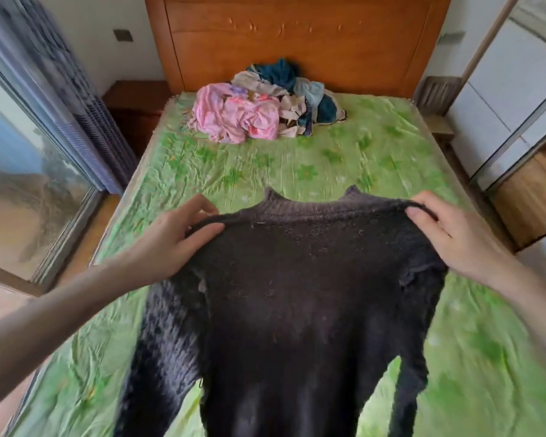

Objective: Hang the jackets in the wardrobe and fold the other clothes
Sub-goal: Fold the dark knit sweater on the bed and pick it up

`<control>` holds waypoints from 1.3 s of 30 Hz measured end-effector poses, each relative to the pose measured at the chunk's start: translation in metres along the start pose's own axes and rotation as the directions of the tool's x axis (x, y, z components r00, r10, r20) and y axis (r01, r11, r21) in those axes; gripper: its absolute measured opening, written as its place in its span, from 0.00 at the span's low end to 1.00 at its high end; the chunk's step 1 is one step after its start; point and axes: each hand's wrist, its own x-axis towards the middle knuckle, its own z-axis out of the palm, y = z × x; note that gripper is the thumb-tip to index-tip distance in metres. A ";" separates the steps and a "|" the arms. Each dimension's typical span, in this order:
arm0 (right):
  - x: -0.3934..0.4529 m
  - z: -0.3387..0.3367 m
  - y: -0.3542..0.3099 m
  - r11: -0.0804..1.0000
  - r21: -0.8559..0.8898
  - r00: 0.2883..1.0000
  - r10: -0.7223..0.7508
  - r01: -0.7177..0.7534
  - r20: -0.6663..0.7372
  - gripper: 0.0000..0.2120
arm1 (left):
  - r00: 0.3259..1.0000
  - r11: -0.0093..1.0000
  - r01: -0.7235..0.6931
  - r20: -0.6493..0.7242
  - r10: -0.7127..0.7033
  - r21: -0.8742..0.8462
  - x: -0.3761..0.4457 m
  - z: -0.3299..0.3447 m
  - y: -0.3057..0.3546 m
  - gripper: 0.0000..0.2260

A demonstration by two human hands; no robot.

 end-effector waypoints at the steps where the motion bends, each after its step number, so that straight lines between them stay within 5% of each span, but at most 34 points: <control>1: 0.006 0.028 0.018 0.999 0.040 1.000 0.030 -0.030 0.010 0.14 | 0.999 1.000 0.012 -0.036 -0.011 0.025 0.012 0.020 -0.025 0.06; 6: 0.035 0.188 0.122 0.993 0.036 0.992 0.107 -0.110 0.063 0.10 | 0.999 0.945 0.009 -0.038 0.004 0.327 0.076 0.136 -0.172 0.10; 9: 0.056 0.276 0.185 0.989 -0.095 0.985 0.121 -0.110 0.121 0.15 | 0.999 0.887 0.013 0.025 -0.028 0.461 0.114 0.198 -0.255 0.11; 13: 0.101 0.347 0.237 0.961 -0.274 0.975 0.086 -0.028 0.204 0.10 | 0.998 0.843 0.042 0.011 -0.057 0.536 0.167 0.245 -0.327 0.12; 20: 0.214 0.414 0.286 0.874 -0.479 0.970 0.045 0.078 0.240 0.08 | 0.994 0.732 0.074 0.005 -0.105 0.678 0.262 0.277 -0.398 0.11; 24: 0.237 0.478 0.299 0.844 -0.527 0.955 0.232 -0.103 0.184 0.08 | 0.977 0.649 0.193 -0.082 -0.198 0.736 0.287 0.318 -0.436 0.15; 29: 0.199 0.548 0.304 0.902 -0.415 0.978 -0.031 0.116 0.206 0.22 | 0.998 0.776 -0.049 0.054 0.020 0.629 0.274 0.387 -0.456 0.25; 33: 0.171 0.573 0.310 0.915 -0.400 0.937 0.098 0.048 0.335 0.33 | 0.986 0.749 -0.046 0.148 -0.070 0.661 0.263 0.410 -0.471 0.34; 39: 0.168 0.587 0.325 0.920 -0.391 0.948 0.095 0.034 0.305 0.32 | 0.986 0.722 -0.051 0.149 -0.073 0.690 0.268 0.414 -0.480 0.38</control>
